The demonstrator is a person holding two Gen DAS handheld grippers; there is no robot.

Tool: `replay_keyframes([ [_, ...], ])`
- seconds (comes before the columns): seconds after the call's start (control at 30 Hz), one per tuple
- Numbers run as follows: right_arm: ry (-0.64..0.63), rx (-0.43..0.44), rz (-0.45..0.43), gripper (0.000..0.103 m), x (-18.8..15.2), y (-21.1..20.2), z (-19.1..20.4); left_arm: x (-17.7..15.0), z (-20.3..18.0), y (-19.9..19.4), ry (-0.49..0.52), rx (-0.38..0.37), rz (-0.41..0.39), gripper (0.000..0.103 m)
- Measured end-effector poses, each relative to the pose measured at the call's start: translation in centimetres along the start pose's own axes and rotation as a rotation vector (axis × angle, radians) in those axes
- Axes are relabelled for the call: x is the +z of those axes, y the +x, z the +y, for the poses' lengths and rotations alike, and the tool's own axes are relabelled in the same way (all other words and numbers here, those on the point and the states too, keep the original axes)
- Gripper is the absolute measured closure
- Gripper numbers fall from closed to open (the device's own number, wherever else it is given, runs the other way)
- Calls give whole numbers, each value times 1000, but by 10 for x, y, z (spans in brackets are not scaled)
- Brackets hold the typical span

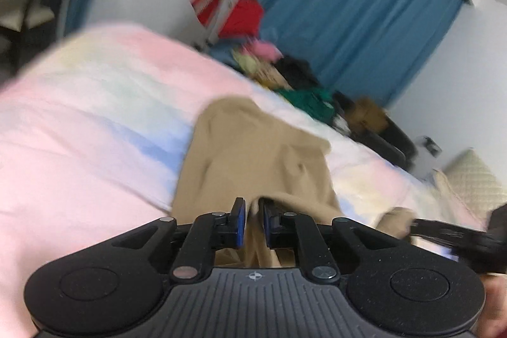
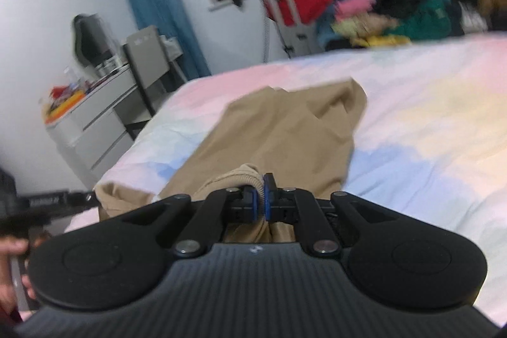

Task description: Fold clothes

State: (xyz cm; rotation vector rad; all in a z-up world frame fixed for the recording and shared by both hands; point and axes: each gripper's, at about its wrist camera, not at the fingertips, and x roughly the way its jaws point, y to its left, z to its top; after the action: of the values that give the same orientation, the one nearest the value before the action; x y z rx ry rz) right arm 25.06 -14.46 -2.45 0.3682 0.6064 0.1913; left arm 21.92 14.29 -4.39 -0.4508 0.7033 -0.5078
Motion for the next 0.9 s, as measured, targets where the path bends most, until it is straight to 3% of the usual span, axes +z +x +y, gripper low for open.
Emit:
replay_keyframes([
  [0.07, 80, -15, 36, 96, -7, 20, -21, 8, 17, 19, -59, -95, 50, 91],
  [0.1, 125, -17, 59, 96, -10, 32, -33, 7, 22, 23, -73, -108, 43, 90],
  [0.2, 263, -16, 108, 96, -19, 52, -64, -1, 7, 28, -15, -74, 64, 74],
  [0.33, 345, -6, 95, 96, -20, 55, -76, -11, -14, 35, 63, -28, 92, 53],
  [0.47, 312, -11, 45, 96, -15, 49, -71, -21, -34, 42, 141, 18, 121, 51],
  [0.5, 297, -12, 28, 96, -13, 46, -69, -26, -40, 41, 173, 61, 125, 51],
  [0.6, 243, -20, -23, 96, -7, 40, -66, -35, -40, 35, 147, 129, 123, 57],
  [0.67, 191, -31, -62, 96, -3, 33, -59, -36, -37, 30, 100, 124, 97, 83],
  [0.73, 113, -55, -104, 96, -1, 25, -48, -36, -38, 26, 91, 115, 73, 91],
  [0.77, 81, -60, -122, 96, -1, 21, -42, -36, -42, 21, 118, 101, 55, 99],
  [0.8, 50, -64, -141, 96, -1, 16, -37, -36, -46, 16, 144, 85, 36, 100],
  [0.9, -33, -70, -200, 96, -2, -3, -22, -31, -54, -23, 201, -64, -43, 100],
])
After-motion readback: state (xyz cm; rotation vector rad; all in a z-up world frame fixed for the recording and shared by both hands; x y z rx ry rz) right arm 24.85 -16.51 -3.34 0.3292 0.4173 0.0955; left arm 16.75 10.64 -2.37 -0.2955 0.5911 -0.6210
